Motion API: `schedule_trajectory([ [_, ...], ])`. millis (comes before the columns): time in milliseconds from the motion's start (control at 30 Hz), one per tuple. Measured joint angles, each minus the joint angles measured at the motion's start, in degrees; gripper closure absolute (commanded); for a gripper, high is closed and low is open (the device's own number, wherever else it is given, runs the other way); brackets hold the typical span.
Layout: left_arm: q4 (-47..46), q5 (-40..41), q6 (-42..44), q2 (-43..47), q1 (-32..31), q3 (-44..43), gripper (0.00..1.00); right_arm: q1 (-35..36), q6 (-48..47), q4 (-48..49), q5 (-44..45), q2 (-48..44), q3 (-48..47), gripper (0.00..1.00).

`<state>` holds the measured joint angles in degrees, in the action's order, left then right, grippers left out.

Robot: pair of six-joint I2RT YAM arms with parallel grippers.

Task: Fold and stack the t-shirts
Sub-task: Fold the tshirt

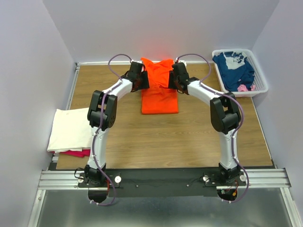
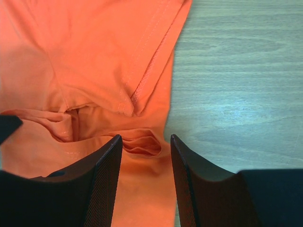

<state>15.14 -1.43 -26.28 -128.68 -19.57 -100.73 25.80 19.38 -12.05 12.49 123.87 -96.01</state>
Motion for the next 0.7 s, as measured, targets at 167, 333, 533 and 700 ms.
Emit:
schedule_trajectory([
  [167,0.5,-1.2,0.4,-0.8,0.0,0.0,0.39,0.0,0.0,0.0,0.4,0.0,0.1,0.48],
  [333,-0.1,-2.4,0.6,-0.8,0.0,0.0,0.42,0.0,0.0,0.0,0.8,0.0,0.4,0.48],
  [533,-0.5,-2.7,1.0,-0.8,-0.1,0.1,0.46,0.0,0.0,0.0,1.2,0.0,0.5,0.48],
  [700,-0.8,-2.9,1.3,-0.8,-0.1,0.1,0.50,0.0,0.0,0.0,1.4,0.0,0.5,0.48],
])
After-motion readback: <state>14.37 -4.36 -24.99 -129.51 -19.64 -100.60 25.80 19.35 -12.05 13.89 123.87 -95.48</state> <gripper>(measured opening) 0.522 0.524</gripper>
